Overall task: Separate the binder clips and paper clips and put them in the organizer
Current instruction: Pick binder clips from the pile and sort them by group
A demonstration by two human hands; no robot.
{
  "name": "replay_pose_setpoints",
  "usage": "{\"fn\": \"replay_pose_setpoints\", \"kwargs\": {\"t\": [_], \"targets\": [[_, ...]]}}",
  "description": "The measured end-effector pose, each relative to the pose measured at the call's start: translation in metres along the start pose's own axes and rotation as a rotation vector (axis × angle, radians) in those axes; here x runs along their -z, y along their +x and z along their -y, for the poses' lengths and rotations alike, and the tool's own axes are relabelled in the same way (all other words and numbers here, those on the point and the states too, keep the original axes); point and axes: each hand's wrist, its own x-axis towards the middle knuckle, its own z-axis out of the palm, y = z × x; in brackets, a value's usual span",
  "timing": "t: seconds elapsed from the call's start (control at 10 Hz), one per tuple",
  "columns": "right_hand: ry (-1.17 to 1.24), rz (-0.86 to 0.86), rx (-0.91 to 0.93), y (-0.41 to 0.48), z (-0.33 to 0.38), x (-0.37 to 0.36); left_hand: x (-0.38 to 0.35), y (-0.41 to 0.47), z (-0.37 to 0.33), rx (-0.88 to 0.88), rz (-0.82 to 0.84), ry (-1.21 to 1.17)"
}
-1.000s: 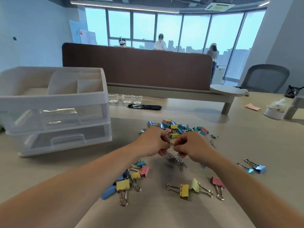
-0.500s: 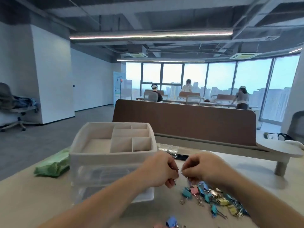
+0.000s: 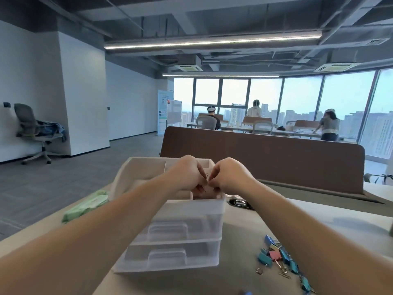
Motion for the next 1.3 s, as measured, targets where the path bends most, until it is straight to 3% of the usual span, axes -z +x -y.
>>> {"fn": "replay_pose_setpoints", "kwargs": {"t": [0.2,0.5,0.7,1.1,1.3], "targets": [[-0.137,0.068,0.024,0.005,0.006,-0.01,-0.002,0.011,0.008,0.055,0.032,0.091],[-0.294,-0.02,0.101,-0.012,0.009,-0.002,-0.002,-0.004,0.009,-0.056,0.0,0.192],[-0.184,-0.142,0.057,-0.055,-0.037,0.012,-0.03,-0.037,-0.004,-0.183,-0.058,0.118],[-0.261,0.167,-0.29,-0.197,-0.207,0.032,-0.211,-0.094,-0.038,-0.235,0.507,0.314],[-0.374,0.379,-0.353,-0.229,-0.237,0.032,-0.261,-0.096,-0.037,-0.288,0.581,0.61]]}}
